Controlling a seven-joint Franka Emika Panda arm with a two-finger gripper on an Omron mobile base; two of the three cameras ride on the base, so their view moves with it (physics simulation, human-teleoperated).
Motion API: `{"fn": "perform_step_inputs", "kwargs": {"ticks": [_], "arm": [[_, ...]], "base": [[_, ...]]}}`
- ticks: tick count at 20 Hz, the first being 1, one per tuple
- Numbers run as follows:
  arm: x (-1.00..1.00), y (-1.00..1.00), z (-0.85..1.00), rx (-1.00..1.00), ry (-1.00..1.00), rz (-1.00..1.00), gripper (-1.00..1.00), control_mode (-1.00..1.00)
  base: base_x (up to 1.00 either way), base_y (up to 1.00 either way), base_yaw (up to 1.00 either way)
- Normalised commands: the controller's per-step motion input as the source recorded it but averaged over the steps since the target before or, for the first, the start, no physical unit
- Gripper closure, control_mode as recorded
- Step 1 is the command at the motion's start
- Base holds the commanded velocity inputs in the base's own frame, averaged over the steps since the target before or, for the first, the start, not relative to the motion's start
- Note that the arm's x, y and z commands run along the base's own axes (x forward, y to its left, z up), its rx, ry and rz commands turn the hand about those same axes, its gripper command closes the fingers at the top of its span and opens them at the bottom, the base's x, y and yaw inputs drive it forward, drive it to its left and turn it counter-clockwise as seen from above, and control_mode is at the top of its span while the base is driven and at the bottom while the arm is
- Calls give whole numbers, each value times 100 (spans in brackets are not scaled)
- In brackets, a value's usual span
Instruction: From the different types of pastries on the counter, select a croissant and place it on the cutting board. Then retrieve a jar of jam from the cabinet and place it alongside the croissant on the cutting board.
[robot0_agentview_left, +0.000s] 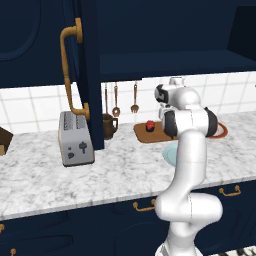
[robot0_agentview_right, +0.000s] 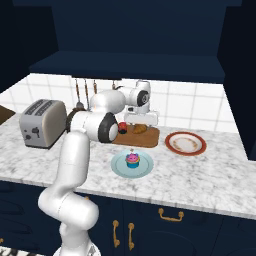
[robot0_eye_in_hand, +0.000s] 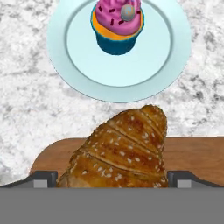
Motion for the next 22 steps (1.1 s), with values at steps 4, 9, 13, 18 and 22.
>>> {"fn": "perform_step_inputs", "kwargs": {"ticks": [4,9,13,18,22], "arm": [[8,39,-2,0,0,0,100,-100],[39,7,-31,0,0,0,100,-100],[52,0,-18,0,0,0,100,-100],[34,0,-8,0,0,0,100,-100],[18,0,-40,1,0,0,100,-100]], "base": [[0,0,0],[0,0,0],[0,0,0],[0,0,0],[0,0,0]]}}
